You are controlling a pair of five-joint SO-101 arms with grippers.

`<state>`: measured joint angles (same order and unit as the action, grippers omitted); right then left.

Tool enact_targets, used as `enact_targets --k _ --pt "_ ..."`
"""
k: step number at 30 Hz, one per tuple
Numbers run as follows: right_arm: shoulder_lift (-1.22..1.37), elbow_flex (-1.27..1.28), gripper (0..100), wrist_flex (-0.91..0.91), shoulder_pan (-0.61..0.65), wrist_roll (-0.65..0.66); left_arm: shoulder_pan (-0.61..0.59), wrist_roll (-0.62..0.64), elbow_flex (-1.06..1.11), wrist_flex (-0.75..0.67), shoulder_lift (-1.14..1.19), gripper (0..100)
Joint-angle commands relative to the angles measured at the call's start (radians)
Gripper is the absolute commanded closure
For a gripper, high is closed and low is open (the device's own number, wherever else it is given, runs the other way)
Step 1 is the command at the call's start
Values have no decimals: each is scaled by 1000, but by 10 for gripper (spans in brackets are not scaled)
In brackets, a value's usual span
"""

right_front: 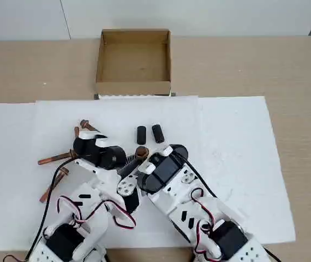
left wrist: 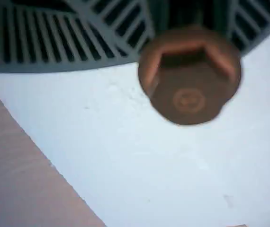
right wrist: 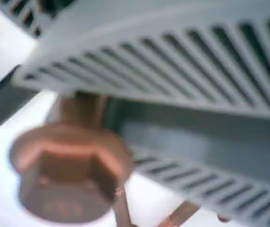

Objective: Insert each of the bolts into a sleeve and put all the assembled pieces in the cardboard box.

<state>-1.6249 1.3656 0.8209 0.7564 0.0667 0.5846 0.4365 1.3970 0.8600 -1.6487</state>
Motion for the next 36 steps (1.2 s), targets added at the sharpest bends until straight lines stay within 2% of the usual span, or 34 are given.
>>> enact_targets --k 1,5,13,17,19,22,24,26,30,36 --pt "-21 -34 995 -30 2 12 -44 -69 7 32 2 863" --pt "-21 -34 995 -31 2 12 -89 -126 -1 29 2 769" --pt "-21 -32 995 -27 -4 12 -103 -137 -140 43 8 768" --pt "-21 -31 995 -24 -4 8 -103 -135 -220 94 6 769" --pt "-21 -31 995 -24 -5 6 -104 -135 -265 120 6 787" --pt "-15 -31 995 -24 -5 6 -124 -137 -297 127 2 912" --pt "-12 -31 995 -22 -24 -2 -155 -138 -298 126 2 1000" --pt "-12 -25 995 -22 -62 -44 -203 -140 -294 127 2 977" --pt "-10 11 995 -5 -156 -112 -330 -144 -268 127 6 994" --pt "-8 -28 995 148 -289 -130 -528 -347 -96 127 0 994"
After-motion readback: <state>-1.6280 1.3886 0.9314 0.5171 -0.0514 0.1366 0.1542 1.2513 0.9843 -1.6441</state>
